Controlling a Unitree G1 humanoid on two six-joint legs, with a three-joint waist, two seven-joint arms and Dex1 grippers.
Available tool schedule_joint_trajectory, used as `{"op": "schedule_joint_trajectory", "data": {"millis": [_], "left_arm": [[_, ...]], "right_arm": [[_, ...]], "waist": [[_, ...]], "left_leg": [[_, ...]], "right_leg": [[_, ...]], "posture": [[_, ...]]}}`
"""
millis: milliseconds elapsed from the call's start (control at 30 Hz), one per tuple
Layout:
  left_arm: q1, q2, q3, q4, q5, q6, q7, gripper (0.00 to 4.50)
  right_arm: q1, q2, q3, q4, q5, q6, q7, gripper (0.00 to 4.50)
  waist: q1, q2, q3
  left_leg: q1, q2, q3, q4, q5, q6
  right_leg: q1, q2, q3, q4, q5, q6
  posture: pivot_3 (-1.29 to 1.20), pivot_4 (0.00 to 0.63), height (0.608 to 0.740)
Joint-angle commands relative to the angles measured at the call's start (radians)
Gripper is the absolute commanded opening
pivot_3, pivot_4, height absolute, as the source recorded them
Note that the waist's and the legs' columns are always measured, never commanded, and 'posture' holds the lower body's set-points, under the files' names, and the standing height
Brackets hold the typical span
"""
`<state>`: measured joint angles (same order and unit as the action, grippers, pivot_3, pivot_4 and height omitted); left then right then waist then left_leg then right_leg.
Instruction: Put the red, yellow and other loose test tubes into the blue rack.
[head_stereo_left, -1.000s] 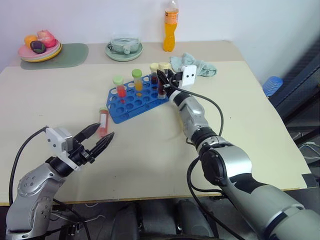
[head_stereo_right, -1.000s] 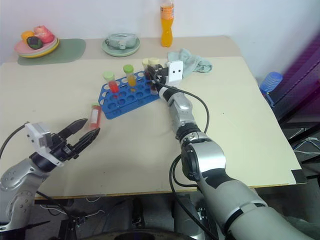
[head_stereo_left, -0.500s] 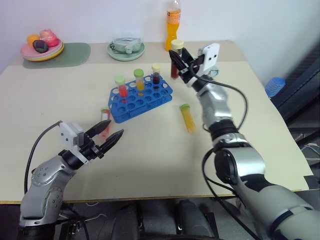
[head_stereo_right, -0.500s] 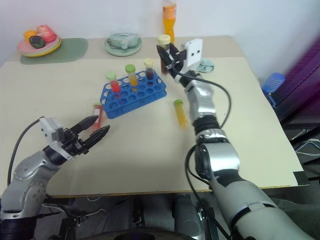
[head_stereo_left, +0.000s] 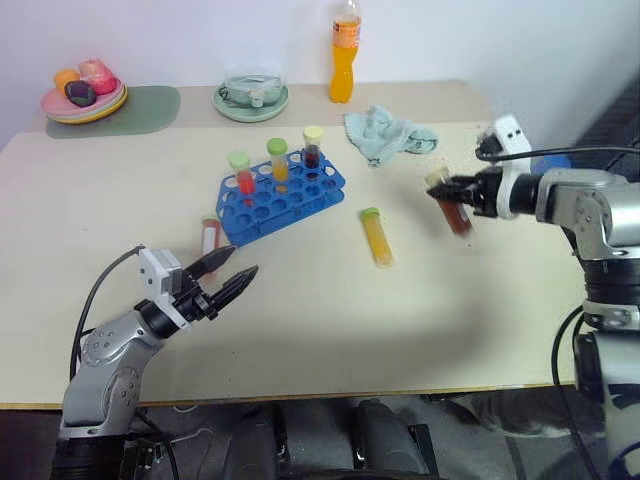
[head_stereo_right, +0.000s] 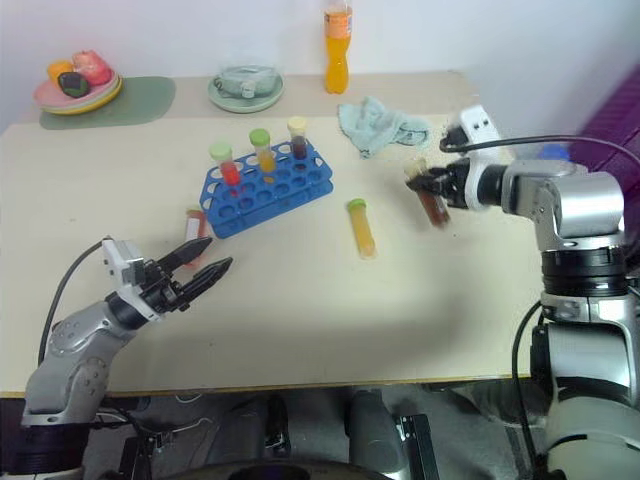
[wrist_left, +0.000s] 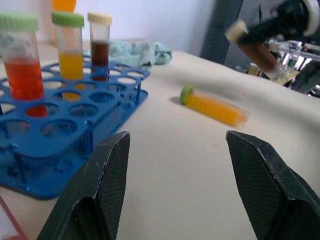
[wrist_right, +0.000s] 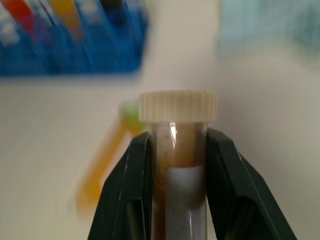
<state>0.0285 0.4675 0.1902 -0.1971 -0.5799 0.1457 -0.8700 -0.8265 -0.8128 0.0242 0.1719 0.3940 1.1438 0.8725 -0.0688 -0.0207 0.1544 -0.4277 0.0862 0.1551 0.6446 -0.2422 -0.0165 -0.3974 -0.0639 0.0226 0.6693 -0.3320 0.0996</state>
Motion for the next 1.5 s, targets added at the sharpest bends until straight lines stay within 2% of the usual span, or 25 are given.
{"op": "schedule_joint_trajectory", "data": {"millis": [33, 300, 500, 733, 1067, 1233, 1500], "left_arm": [[-0.013, 0.002, -0.002, -0.002, 0.010, -0.025, -0.015, 3.14], [-0.019, 0.007, -0.008, 0.009, 0.027, -0.033, -0.023, 3.14], [0.001, 0.003, -0.010, -0.003, 0.036, -0.044, -0.015, 3.14], [0.030, -0.003, -0.013, -0.031, 0.037, -0.044, -0.001, 3.14], [0.045, -0.019, -0.031, -0.047, 0.041, -0.037, 0.014, 3.14], [0.042, -0.028, -0.038, -0.044, 0.047, -0.040, 0.016, 3.14], [0.049, -0.035, -0.039, -0.042, 0.048, -0.049, 0.022, 3.14]], "right_arm": [[0.004, -0.044, 0.104, 0.016, -0.019, 0.018, 0.073, 0.81], [0.052, -0.027, 0.290, 0.133, -0.114, -0.111, 0.153, 0.81], [0.041, 0.009, 0.361, 0.258, -0.205, -0.226, 0.193, 0.81], [0.027, -0.010, 0.398, 0.245, -0.263, -0.251, 0.257, 4.20], [-0.054, -0.074, 0.509, 0.177, -0.304, -0.032, 0.367, 4.20], [-0.069, -0.107, 0.578, 0.171, -0.332, -0.018, 0.425, 4.20], [-0.051, -0.148, 0.614, 0.112, -0.345, 0.015, 0.472, 4.20]], "waist": [[0.001, 0.000, 0.000], [0.012, 0.000, 0.000], [0.009, -0.010, -0.006], [0.006, -0.016, -0.010], [0.038, -0.014, -0.010], [0.057, -0.013, -0.009], [0.057, -0.014, -0.009]], "left_leg": [[0.000, 0.000, 0.000, 0.000, 0.000, 0.000], [0.000, 0.000, 0.002, 0.001, 0.002, -0.003], [0.004, 0.000, 0.002, 0.002, 0.001, -0.002], [0.008, 0.000, 0.001, 0.002, -0.001, 0.002], [0.004, 0.000, 0.000, 0.002, -0.003, -0.002], [0.002, -0.001, 0.001, 0.002, -0.004, 0.000], [0.002, -0.004, 0.002, 0.003, -0.007, 0.004]], "right_leg": [[0.000, 0.000, 0.000, 0.000, 0.000, 0.000], [0.001, 0.000, 0.000, -0.001, 0.000, 0.000], [0.008, 0.001, -0.001, -0.004, 0.000, 0.000], [0.011, -0.001, -0.001, -0.004, 0.001, -0.002], [0.007, -0.003, -0.002, -0.007, 0.001, -0.003], [0.006, -0.006, -0.003, -0.008, 0.001, -0.003], [0.008, -0.015, -0.011, -0.010, 0.001, -0.003]], "posture": [[0.00, 0.150, 0.740], [0.00, 0.150, 0.740], [0.00, 0.150, 0.740], [0.00, 0.150, 0.740], [0.00, 0.150, 0.740], [0.00, 0.150, 0.740], [0.00, 0.150, 0.740]]}}
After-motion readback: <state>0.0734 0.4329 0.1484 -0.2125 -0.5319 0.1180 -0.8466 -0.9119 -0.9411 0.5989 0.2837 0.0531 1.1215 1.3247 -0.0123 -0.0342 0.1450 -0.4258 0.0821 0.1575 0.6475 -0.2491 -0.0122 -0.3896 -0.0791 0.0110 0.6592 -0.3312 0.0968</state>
